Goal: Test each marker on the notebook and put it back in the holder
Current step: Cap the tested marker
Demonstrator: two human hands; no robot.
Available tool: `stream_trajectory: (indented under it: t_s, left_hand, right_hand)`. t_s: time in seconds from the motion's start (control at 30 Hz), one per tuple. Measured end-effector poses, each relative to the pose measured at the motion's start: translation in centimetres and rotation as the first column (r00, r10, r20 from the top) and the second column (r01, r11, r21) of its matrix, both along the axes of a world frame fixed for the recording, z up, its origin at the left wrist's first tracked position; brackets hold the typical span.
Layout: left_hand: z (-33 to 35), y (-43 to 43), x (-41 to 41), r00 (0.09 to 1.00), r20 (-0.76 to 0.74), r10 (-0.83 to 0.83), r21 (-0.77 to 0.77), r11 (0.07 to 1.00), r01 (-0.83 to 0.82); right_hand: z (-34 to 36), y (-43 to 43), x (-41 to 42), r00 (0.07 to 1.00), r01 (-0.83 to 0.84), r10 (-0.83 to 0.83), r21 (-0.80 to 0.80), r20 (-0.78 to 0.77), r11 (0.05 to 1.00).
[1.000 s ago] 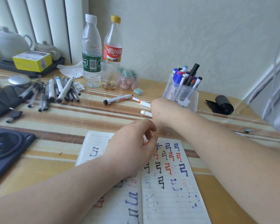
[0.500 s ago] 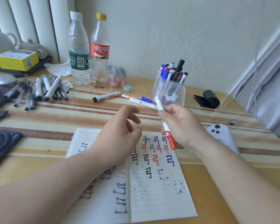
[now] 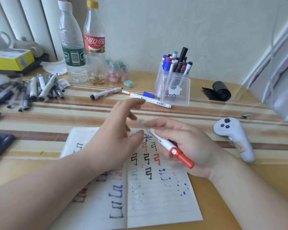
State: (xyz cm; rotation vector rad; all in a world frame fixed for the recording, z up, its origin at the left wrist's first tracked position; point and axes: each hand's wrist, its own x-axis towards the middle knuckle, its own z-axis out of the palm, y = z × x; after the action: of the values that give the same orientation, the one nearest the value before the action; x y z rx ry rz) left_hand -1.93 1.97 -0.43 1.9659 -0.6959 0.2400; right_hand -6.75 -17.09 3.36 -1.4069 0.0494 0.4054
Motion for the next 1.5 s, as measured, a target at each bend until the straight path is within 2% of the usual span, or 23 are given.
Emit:
stream_trajectory:
  t_s: [0.1, 0.17, 0.33, 0.43, 0.57, 0.67, 0.73, 0.8, 0.87, 0.93, 1.03, 1.1, 1.2, 1.5]
  left_hand:
    - [0.2, -0.1, -0.1, 0.968, 0.251, 0.013, 0.145, 0.988, -0.050]
    - [0.1, -0.2, -0.2, 0.962, 0.270, -0.050, 0.188, 0.982, -0.002]
    - [0.2, -0.6, -0.4, 0.958, 0.264, -0.113, 0.139, 0.987, 0.078]
    - [0.4, -0.6, -0.8, 0.958, 0.257, -0.127, 0.117, 0.988, 0.099]
    - [0.3, -0.4, -1.4, 0.981, 0.141, -0.132, 0.124, 0.986, 0.115]
    - [0.5, -0.4, -1.3, 0.996, 0.042, -0.078, 0.015, 0.997, 0.078]
    - [0.8, -0.1, -0.9, 1.000, -0.006, 0.008, -0.046, 0.999, -0.009]
    - [0.8, -0.1, -0.4, 0.991, 0.003, 0.133, 0.053, 0.990, -0.133]
    - [0.4, -0.1, -0.1, 0.976, 0.067, 0.205, 0.239, 0.947, -0.215]
    - [0.2, -0.1, 0.0, 0.968, 0.121, 0.221, 0.423, 0.870, -0.251]
    - [0.3, -0.1, 0.1, 0.963, 0.113, 0.246, 0.614, 0.744, -0.262]
    - [0.3, -0.1, 0.2, 0.964, 0.113, 0.242, 0.659, 0.708, -0.255]
    - [0.3, -0.1, 0.4, 0.962, 0.124, 0.245, 0.654, 0.709, -0.265]
    - [0.4, 0.2, 1.3, 0.923, 0.106, 0.369, 0.702, 0.630, -0.332]
  right_hand:
    - [0.7, -0.7, -0.2, 0.984, -0.129, 0.149, 0.178, -0.102, 0.975]
    - [1.3, -1.0, -0.4, 0.980, -0.146, 0.176, 0.259, -0.096, 0.955]
    - [1.6, -2.2, -0.9, 0.954, -0.260, 0.301, 0.467, -0.013, 0.845]
    - [1.5, -2.2, -0.9, 0.982, -0.186, 0.184, 0.333, 0.037, 0.924]
    - [1.6, -1.9, -0.3, 0.999, -0.020, 0.009, 0.233, 0.048, 0.972]
    - [1.1, -2.3, 0.0, 0.978, 0.087, -0.098, 0.067, 0.184, 0.994]
    - [1.1, -2.5, 0.3, 0.952, 0.185, -0.209, 0.127, 0.222, 0.975]
    - [1.5, -2.5, 0.4, 0.943, 0.247, -0.301, 0.303, 0.146, 0.921]
    - [2.0, -2.7, 0.3, 0.949, 0.240, -0.305, 0.434, 0.085, 0.868]
    - [2.6, -2.8, -0.1, 0.962, 0.220, -0.270, 0.479, 0.037, 0.850]
    - [2.7, -2.8, -0.7, 0.979, 0.170, -0.204, 0.495, 0.014, 0.852]
    - [2.4, -2.6, -0.8, 0.985, 0.134, -0.173, 0.516, 0.027, 0.846]
    - [2.3, -2.2, -0.9, 0.984, 0.113, -0.169, 0.543, 0.056, 0.832]
    - [1.6, -0.2, -0.9, 0.968, 0.203, -0.252, 0.553, 0.013, 0.808]
